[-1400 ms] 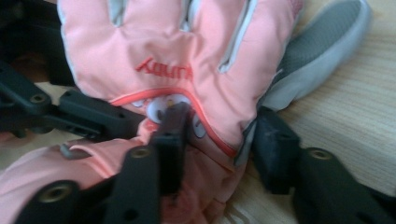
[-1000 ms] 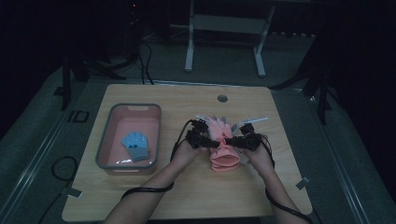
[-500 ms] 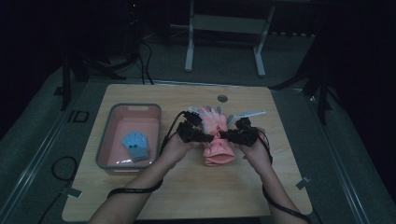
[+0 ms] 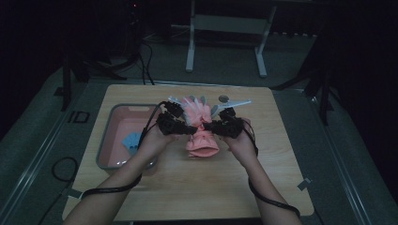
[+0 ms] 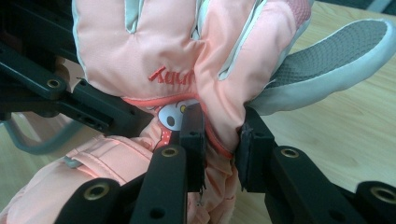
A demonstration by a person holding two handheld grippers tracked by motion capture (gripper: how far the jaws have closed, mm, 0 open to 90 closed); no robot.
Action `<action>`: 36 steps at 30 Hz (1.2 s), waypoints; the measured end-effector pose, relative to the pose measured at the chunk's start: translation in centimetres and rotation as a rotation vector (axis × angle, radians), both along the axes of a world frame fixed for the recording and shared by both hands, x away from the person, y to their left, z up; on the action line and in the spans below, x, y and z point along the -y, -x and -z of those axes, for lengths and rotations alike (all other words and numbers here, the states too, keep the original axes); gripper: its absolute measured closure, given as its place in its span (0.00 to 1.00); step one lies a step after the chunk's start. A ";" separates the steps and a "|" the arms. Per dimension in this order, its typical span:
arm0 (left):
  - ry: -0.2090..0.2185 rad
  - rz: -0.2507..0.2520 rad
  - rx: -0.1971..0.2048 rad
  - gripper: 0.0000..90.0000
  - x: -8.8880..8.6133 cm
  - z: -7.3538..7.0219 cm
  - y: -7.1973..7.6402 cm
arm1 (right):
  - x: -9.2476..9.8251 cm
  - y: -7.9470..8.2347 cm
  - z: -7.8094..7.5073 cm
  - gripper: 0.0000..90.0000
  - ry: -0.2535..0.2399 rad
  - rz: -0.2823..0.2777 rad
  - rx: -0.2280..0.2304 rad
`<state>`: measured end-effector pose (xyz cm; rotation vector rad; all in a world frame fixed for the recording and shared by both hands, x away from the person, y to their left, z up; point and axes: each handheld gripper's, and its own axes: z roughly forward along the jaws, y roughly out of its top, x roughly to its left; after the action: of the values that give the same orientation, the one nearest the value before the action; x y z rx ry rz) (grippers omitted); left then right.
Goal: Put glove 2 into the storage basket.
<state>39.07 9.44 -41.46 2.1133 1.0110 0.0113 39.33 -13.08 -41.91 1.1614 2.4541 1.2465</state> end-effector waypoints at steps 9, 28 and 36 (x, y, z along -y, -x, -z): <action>-0.030 -0.012 0.028 0.71 -3.5 -1.8 0.5 | -3.7 0.0 -1.5 0.83 -0.015 -0.027 0.024; -0.074 -0.127 0.008 0.71 -14.3 -3.1 1.5 | -14.7 -1.0 -2.0 0.83 -0.076 -0.096 -0.005; -0.093 -0.109 -0.042 0.71 -18.6 0.0 1.0 | -19.2 -1.3 1.3 0.83 -0.120 -0.077 -0.069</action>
<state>38.07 28.01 -41.45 2.1474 1.1704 0.0699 40.65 6.07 -43.24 1.1677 2.5271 1.4166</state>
